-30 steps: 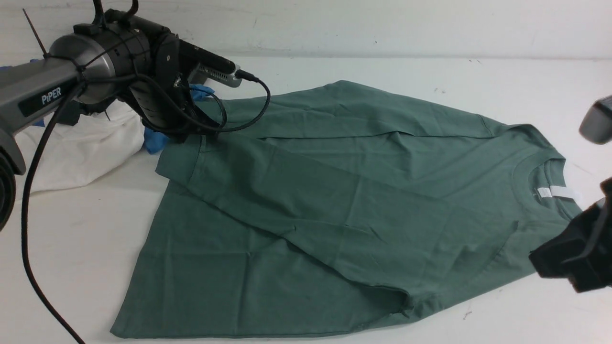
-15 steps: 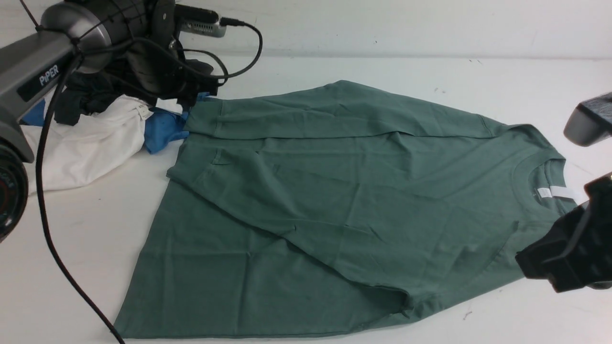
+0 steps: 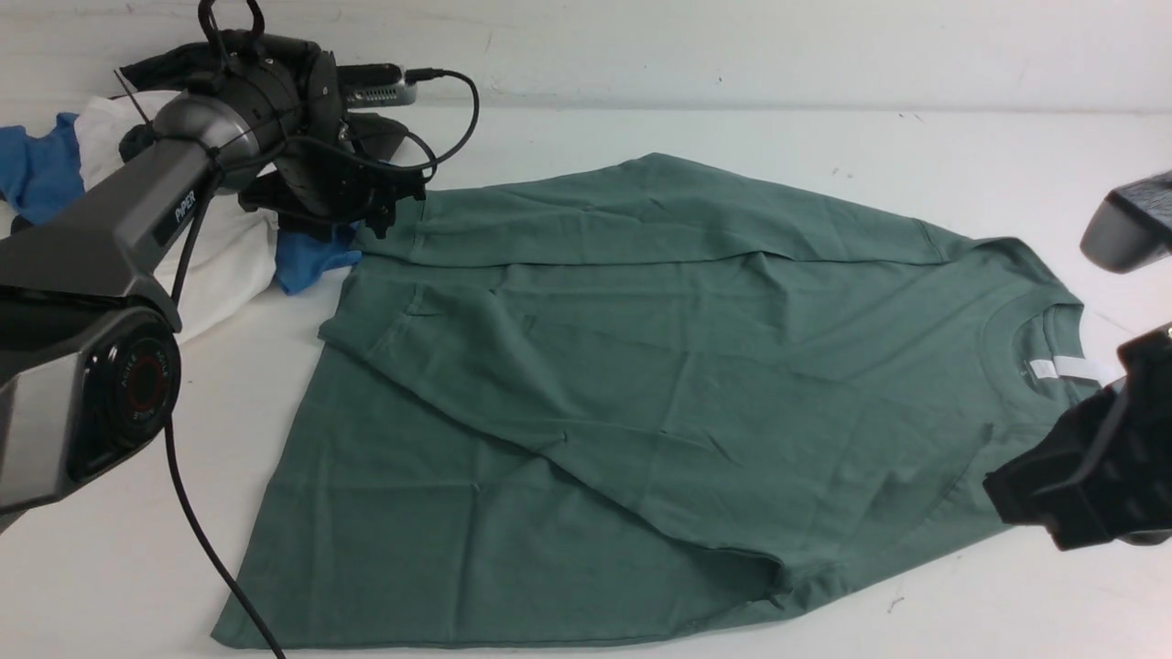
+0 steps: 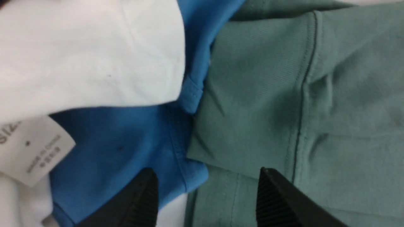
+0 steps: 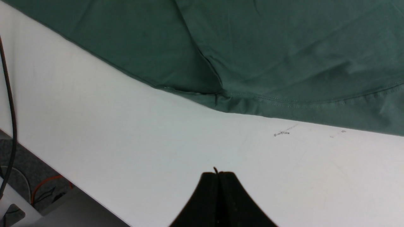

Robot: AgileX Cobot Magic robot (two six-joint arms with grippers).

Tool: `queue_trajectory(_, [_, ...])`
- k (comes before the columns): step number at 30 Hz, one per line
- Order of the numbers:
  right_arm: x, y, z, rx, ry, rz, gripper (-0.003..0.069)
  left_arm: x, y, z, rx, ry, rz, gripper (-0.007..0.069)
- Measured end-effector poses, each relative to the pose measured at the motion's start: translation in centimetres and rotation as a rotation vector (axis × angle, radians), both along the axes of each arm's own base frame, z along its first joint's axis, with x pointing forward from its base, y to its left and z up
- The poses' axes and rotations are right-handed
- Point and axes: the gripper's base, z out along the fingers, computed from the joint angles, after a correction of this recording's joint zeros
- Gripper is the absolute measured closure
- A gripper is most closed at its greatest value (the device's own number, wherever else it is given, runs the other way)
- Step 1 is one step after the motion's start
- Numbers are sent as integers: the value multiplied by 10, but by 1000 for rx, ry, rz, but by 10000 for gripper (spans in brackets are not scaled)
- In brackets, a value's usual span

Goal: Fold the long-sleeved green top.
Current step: Use the left arm to clamp the cuff farthest from it

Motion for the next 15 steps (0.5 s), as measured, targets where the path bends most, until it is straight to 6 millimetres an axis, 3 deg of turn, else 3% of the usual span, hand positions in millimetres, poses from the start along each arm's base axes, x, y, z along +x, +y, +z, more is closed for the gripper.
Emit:
queue_trajectory(7, [1,0,0,3,-8,-2,670,10,0,-8,-28,-87,7,228])
queue_trajectory(15, [1,0,0,3,-9,-2,670,14,1,-27,-42,-74,13,228])
